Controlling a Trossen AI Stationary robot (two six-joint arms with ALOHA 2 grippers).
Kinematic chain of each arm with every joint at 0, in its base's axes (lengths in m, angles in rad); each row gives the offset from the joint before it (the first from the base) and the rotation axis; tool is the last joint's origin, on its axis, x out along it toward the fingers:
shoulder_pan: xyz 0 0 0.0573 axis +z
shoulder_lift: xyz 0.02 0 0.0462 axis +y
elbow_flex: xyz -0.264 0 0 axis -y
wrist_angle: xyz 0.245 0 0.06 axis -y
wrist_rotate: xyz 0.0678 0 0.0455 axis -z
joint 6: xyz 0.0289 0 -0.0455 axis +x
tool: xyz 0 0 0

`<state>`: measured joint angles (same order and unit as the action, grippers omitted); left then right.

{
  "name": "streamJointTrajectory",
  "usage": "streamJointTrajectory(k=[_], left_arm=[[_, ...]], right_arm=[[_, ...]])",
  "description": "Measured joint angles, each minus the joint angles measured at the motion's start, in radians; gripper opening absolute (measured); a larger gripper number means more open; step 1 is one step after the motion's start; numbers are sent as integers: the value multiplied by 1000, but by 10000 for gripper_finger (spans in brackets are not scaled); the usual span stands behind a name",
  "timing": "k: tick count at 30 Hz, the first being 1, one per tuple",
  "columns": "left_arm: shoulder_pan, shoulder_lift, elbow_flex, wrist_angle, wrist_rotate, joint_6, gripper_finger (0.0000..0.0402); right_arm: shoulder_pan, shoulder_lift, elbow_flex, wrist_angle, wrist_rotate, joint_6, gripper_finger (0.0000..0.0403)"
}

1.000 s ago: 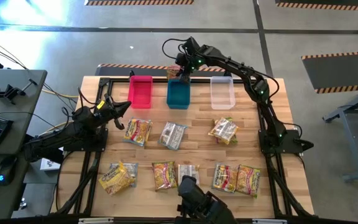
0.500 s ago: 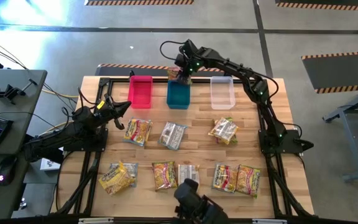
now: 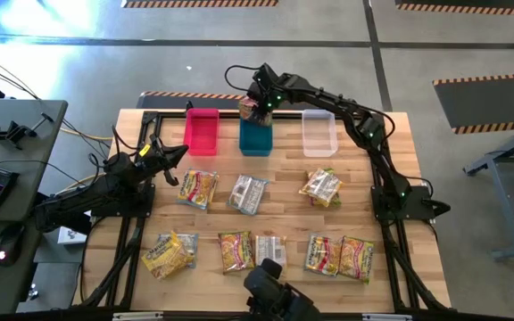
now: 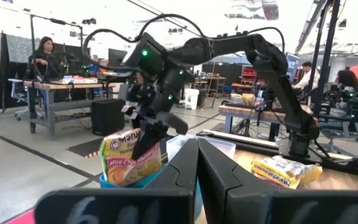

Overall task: Sort Maruchan noodles
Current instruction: Put the top left green noodle pack into the blue bin

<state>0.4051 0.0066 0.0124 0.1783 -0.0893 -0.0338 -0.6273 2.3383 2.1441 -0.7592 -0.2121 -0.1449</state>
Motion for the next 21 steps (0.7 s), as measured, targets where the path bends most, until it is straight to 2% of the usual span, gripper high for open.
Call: streamJointTrajectory(k=[16,21], left_arm=[[0,0,0,-1,0,-1,0],[0,0,0,-1,0,-7,0]], right_arm=[[-2,47,0,40,8,-134,83],[0,48,0,38,56,-135,110]])
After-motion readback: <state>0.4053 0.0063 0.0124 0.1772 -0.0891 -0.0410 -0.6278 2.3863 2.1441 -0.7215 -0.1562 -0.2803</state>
